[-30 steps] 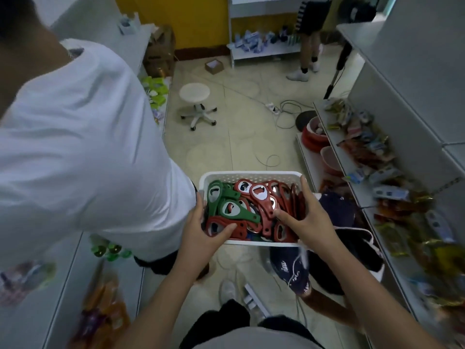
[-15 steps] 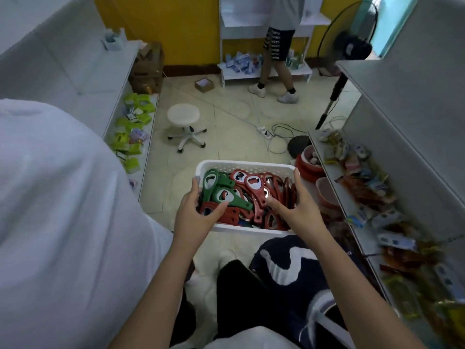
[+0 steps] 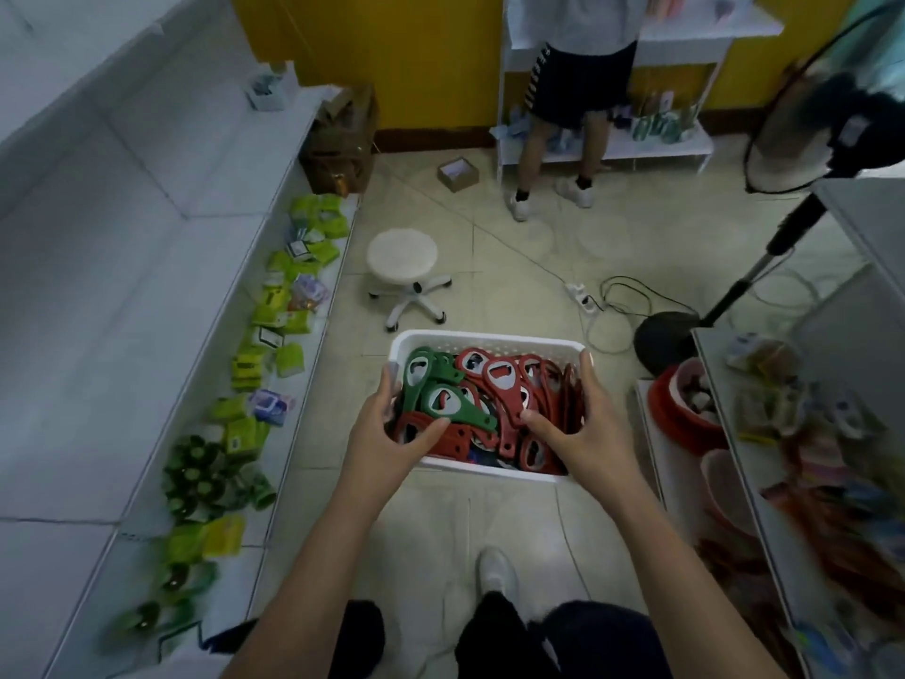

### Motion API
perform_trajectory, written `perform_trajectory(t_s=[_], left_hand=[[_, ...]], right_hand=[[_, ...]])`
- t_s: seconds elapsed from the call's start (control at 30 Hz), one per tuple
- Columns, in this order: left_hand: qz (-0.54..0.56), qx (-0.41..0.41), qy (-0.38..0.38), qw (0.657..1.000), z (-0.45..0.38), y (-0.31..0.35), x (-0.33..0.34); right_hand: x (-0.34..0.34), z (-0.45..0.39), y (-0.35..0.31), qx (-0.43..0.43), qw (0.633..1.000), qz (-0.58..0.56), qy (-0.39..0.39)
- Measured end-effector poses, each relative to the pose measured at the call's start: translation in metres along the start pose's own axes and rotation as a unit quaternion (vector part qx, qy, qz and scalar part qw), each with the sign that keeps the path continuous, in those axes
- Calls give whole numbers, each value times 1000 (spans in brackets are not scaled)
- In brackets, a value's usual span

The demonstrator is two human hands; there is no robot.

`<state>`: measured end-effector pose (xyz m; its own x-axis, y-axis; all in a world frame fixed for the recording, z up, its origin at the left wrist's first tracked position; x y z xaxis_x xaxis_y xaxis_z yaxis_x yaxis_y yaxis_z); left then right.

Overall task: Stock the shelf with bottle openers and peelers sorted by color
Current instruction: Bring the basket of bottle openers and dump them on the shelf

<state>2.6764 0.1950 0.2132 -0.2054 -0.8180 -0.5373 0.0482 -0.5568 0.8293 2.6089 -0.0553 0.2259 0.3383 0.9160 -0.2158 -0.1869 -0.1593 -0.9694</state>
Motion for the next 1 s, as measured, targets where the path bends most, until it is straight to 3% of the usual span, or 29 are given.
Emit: perform_trajectory(t_s=[0.5,1.0], left_hand=[[70,-31,52,996,-205,13,-73],[72,-3,61,996,-497,35,-154]], right_hand=[[96,-241,-70,-17,994,-5,-112],[207,-517,-170,-63,991,-7,-115]])
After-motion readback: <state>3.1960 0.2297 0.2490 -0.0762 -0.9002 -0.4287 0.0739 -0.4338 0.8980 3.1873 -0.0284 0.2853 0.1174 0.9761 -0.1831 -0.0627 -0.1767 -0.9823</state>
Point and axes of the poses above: each hand's wrist, its own z-axis away from the middle knuckle, its own x-axis out of the palm, y = z × x, the point moved 5 cm from there along -z, towards the middle knuckle, and after that the axes turned 13 degrees about -z, right-handed, at the moved point
